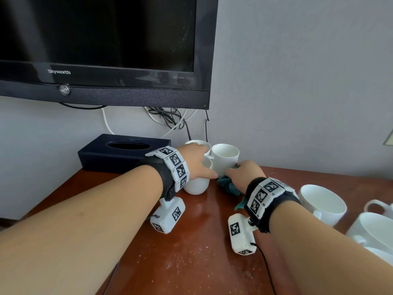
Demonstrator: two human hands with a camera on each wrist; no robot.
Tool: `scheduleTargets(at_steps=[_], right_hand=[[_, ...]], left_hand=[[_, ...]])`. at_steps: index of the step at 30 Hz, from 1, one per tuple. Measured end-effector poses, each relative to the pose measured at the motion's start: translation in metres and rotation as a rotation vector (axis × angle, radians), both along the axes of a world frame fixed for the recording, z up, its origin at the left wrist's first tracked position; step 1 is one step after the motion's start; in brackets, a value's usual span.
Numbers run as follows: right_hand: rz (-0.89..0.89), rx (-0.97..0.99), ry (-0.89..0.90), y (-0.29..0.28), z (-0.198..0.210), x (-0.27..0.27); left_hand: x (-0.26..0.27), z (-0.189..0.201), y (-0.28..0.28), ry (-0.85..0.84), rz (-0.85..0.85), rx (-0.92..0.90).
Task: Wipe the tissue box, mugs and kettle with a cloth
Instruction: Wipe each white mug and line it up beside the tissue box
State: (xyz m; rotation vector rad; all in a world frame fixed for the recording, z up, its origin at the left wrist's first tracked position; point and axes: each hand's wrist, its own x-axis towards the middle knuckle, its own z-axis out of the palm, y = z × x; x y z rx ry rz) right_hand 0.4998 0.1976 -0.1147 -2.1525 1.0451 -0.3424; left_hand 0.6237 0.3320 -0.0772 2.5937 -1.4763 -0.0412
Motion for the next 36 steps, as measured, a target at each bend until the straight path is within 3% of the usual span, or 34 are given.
scheduleTargets(at_steps=[9,13,17,19,21,23,26,29,32,34,36], right_hand=[[-0.020,0.015,0.048,0.006,0.024,-0.023],[-0.004,0.071,-0.073,0.017,0.052,-0.049],[0.040,0.348,-0.313,0.043,0.084,-0.087],[0.122,0.568,-0.473,0.055,0.097,-0.108],[0.240,0.655,-0.529,0.064,0.108,-0.129],[0.296,0.616,-0.527,0.071,0.115,-0.149],[0.235,0.465,-0.499,0.075,0.120,-0.174],[0.179,0.207,-0.380,0.077,0.124,-0.193],[0.078,-0.062,-0.348,0.085,0.125,-0.214],[0.039,-0.111,-0.424,0.092,0.121,-0.224],[0.044,-0.079,-0.497,0.098,0.118,-0.231]], left_hand=[[-0.014,0.019,0.012,0.073,0.002,-0.035],[-0.041,0.043,0.026,0.074,-0.019,-0.094],[-0.079,0.055,0.039,0.237,-0.083,-0.136],[-0.097,0.059,0.043,0.295,-0.120,-0.119],[-0.112,0.063,0.048,0.338,-0.140,-0.102],[-0.129,0.072,0.055,0.381,-0.144,-0.103],[-0.151,0.083,0.062,0.325,-0.129,-0.103],[-0.158,0.085,0.063,0.345,-0.062,-0.175],[-0.180,0.097,0.066,0.455,-0.101,-0.181],[-0.199,0.101,0.069,0.620,-0.122,-0.277],[-0.221,0.097,0.068,1.006,-0.107,-0.437]])
